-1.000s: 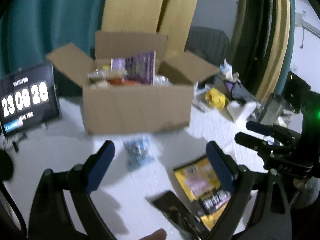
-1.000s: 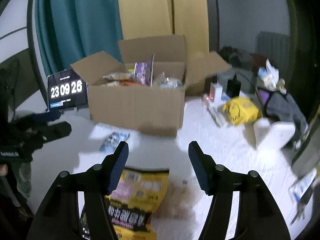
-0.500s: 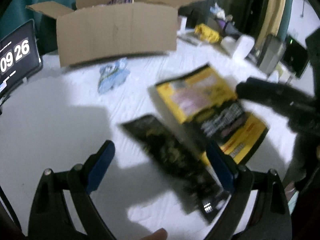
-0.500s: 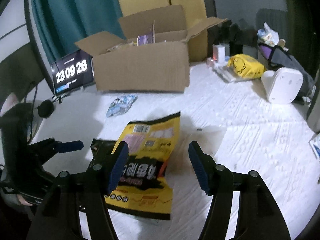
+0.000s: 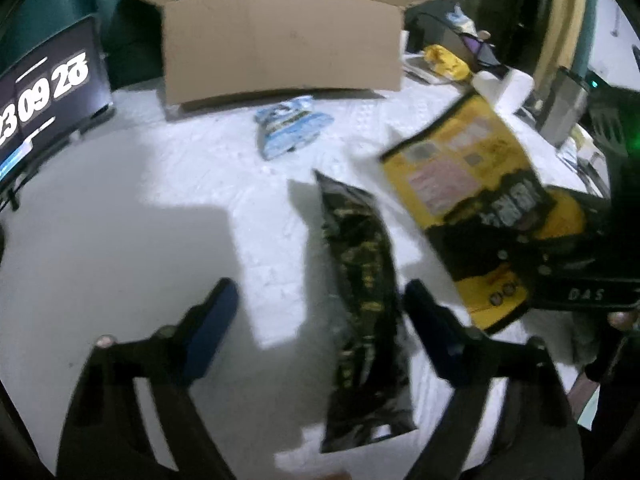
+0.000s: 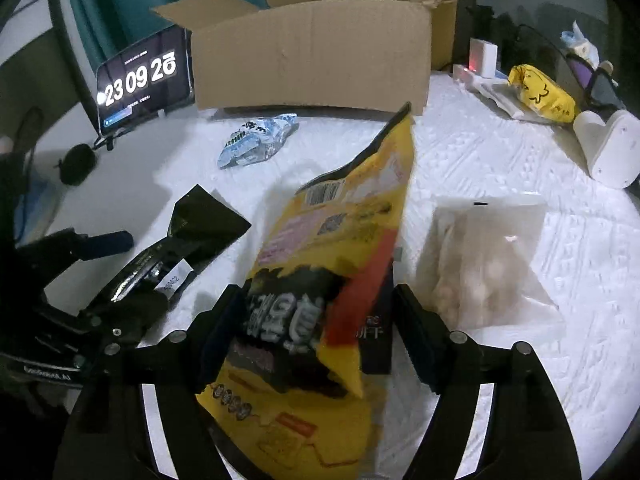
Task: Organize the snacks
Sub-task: 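Grasp the black bag with the left tool while the right grasps the yellow bag, then carry the black and yellow bags into the box and open both tools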
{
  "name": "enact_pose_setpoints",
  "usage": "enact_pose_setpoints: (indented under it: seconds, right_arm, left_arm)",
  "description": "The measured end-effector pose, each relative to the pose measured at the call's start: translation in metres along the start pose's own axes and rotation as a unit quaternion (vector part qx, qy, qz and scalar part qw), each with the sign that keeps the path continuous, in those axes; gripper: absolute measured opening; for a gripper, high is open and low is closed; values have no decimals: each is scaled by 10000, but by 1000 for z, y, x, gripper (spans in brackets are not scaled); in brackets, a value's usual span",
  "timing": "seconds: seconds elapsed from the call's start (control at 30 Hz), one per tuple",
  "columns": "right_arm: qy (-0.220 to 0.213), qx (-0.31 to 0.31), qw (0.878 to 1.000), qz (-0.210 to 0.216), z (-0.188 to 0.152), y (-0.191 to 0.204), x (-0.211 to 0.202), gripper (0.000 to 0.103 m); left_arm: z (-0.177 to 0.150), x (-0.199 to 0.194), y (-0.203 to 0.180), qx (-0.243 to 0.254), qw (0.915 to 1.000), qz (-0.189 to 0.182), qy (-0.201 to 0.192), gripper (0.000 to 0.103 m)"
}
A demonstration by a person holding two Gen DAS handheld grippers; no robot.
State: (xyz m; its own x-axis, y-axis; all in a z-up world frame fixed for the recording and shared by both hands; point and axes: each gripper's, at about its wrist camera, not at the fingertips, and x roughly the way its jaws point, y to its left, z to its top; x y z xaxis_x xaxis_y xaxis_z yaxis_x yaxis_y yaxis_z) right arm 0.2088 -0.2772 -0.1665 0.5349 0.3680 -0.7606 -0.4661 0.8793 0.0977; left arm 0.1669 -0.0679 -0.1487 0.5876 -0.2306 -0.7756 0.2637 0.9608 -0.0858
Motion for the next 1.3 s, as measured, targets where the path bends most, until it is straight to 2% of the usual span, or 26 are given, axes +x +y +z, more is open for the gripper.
enact_pose_setpoints:
  seconds: [0.07, 0.13, 0.17, 0.23, 0.3, 0.4, 0.87, 1.3]
  right_arm:
    - [-64, 6, 9999, 103, 1, -1, -2, 64]
    - [-138, -8, 9999, 86, 3, -1, -7, 56]
    - [-232, -21, 9997, 14, 6, -1, -12, 46]
    - [-329, 0, 9995, -11, 9, -2, -20, 39]
    - [-464, -36, 9989, -62, 15, -2, -30, 33]
    - [-584, -87, 9982, -73, 22, -2, -41, 31]
    - [-1234, -269, 9920, -61, 74, -4, -82, 30]
    - [-1605, -376, 9863, -112, 134, -20, -84, 30]
  left_arm:
    - [2, 1, -4, 99, 9999, 56, -30, 60]
    - [5, 1, -3, 149, 9999, 59, -44, 38]
    - [7, 1, -1, 126, 9999, 8, -43, 38]
    - [10, 1, 1, 136, 9999, -82, -41, 34]
    - [11, -1, 3, 146, 9998, -109, -58, 32]
    - [16, -5, 4, 117, 9997, -166, -109, 31]
    - [68, -49, 24, 63, 9967, -182, -793, 29]
    - [129, -61, 49, 86, 9918, -116, -1271, 29]
